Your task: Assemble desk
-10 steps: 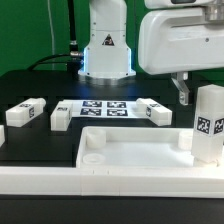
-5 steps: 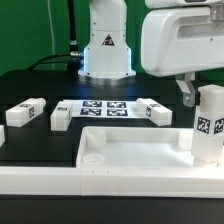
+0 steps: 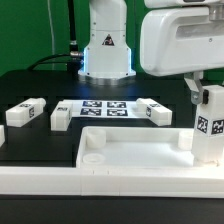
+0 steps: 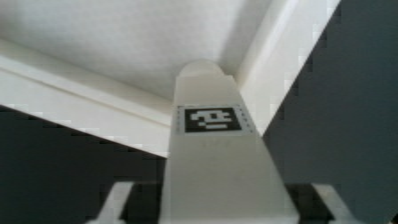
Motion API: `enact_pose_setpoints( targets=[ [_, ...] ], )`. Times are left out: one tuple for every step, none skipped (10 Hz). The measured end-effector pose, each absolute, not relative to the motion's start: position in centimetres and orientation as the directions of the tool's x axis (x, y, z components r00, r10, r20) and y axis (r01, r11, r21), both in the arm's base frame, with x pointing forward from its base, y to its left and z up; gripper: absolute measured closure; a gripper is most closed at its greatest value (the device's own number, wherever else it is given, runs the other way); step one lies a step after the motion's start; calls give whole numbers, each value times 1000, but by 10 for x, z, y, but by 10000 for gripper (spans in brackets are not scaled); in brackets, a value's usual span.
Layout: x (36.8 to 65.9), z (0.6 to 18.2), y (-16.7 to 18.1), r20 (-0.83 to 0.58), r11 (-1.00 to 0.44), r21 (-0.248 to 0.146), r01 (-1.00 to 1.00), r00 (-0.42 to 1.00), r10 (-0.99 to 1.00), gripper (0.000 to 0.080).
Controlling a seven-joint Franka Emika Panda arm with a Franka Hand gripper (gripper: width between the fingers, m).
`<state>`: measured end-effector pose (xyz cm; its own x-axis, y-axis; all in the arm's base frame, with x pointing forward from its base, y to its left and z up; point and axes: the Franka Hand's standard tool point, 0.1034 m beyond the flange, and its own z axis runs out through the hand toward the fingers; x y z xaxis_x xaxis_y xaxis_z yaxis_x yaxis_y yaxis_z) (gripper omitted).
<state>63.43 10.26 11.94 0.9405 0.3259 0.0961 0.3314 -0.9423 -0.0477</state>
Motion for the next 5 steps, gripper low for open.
enact_pose_setpoints(
  targets=[
    [634, 119, 102, 92, -970, -61, 237, 969, 231, 510],
    [635, 119, 101, 85, -988, -75, 135, 988, 129, 510],
    [635, 119, 100, 80, -995, -81, 65, 995, 59, 510],
    [635, 119, 100, 70, -995, -89, -49, 996, -55, 510],
    [635, 119, 100, 61, -984, -94, -150, 986, -156, 509]
  ],
)
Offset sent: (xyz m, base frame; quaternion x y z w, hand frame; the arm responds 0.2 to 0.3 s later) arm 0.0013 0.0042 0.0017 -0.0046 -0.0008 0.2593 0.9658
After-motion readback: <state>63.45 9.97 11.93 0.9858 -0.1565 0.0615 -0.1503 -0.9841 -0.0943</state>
